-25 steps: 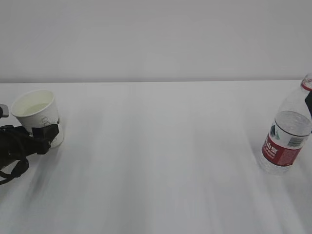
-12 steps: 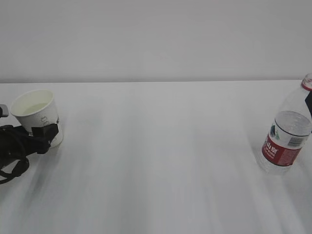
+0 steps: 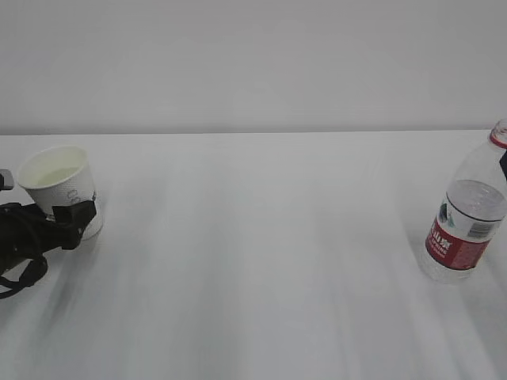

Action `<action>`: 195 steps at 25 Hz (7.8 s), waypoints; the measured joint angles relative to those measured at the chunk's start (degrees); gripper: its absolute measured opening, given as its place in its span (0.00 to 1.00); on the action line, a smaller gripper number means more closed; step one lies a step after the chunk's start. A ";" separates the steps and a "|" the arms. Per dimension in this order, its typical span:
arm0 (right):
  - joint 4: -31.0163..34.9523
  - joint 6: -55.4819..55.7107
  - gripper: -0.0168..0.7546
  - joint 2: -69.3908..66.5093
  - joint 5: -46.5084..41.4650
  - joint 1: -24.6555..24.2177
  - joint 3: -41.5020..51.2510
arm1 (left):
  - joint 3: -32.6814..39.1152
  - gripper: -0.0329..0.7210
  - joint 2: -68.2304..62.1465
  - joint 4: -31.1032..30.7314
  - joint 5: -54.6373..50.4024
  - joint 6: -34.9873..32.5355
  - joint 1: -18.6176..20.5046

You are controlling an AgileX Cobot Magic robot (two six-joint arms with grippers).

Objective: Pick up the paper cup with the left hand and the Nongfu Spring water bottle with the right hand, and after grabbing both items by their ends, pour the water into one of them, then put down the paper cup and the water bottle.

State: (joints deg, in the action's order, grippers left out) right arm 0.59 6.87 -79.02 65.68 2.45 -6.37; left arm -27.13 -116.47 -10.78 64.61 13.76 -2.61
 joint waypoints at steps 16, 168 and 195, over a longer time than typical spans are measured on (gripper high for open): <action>0.00 0.00 0.77 0.00 0.00 0.00 0.00 | 0.00 0.93 0.00 0.13 0.33 1.14 0.00; -5.12 -4.77 0.77 68.53 -119.32 0.00 -39.84 | -0.53 0.61 109.15 -16.96 -94.61 23.74 -21.27; -4.91 -7.54 0.77 68.61 -138.43 0.00 -38.19 | -6.37 0.57 109.62 4.90 -124.21 -1.51 -21.27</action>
State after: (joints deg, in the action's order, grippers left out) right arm -4.33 -0.66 -10.41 -72.75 2.45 -44.56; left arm -33.50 -6.85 -5.88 -59.61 12.25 -23.88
